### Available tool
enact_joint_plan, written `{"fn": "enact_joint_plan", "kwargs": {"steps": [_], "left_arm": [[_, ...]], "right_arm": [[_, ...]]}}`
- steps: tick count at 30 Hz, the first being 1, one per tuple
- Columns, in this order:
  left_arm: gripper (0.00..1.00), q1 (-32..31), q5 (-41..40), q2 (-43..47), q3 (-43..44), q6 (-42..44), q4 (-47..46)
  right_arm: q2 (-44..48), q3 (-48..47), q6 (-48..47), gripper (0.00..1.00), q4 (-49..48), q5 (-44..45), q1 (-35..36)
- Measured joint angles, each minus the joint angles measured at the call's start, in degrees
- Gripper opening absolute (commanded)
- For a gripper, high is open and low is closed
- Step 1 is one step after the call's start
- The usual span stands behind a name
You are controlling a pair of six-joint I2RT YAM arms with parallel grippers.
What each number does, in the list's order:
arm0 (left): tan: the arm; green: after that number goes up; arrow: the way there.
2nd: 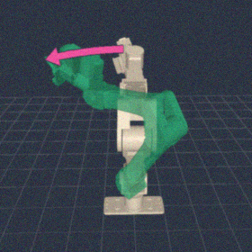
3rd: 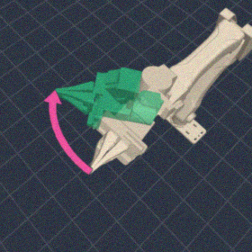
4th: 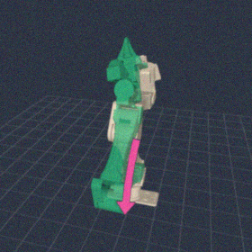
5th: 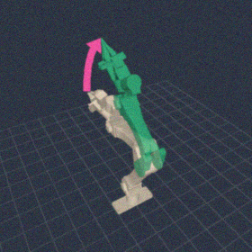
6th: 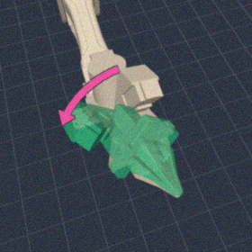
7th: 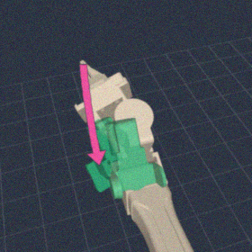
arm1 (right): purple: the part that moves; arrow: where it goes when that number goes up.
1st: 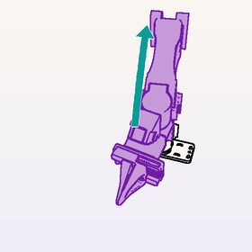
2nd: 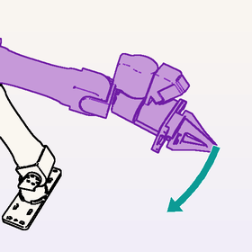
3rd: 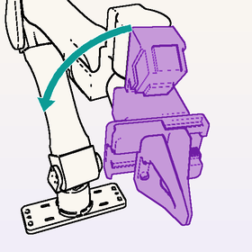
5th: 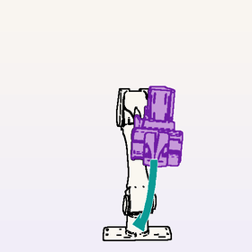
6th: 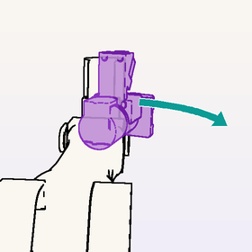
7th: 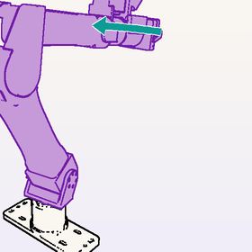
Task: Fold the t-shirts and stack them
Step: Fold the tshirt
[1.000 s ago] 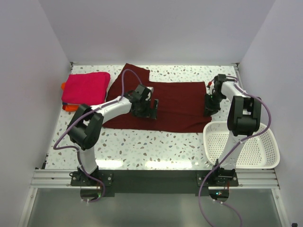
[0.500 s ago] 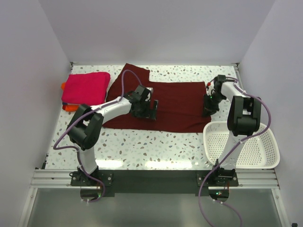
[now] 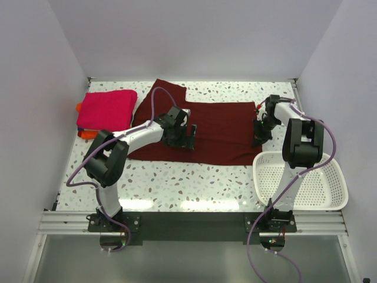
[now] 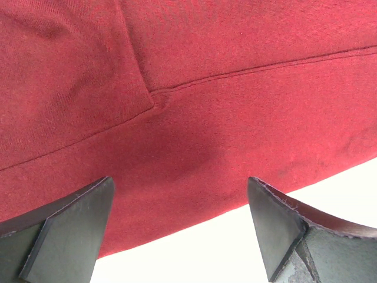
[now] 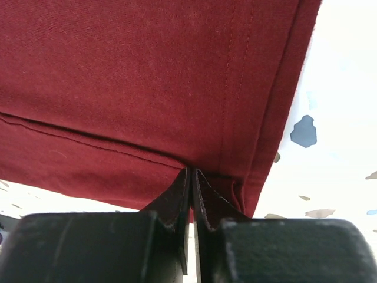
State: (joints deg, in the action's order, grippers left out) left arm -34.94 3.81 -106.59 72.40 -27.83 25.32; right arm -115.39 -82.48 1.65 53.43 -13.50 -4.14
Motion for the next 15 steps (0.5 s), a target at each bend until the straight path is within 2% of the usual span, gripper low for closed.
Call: {"fn": "enact_joint_plan", "kwargs": {"steps": [1, 6, 15], "left_arm": [[1.0, 0.02, -0.04, 0.0, 0.0, 0.0, 0.0], [1.0, 0.02, -0.2, 0.0, 0.0, 0.02, 0.0], [1.0, 0.02, -0.22, 0.0, 0.0, 0.02, 0.02]], "right_arm": [[-0.11, 0.0, -0.07, 0.0, 0.07, -0.02, 0.0], [-0.7, -0.76, -0.22, 0.0, 0.94, -0.11, 0.0], [-1.75, -8.68, -0.22, 0.0, 2.73, -1.14, 0.0]]}}
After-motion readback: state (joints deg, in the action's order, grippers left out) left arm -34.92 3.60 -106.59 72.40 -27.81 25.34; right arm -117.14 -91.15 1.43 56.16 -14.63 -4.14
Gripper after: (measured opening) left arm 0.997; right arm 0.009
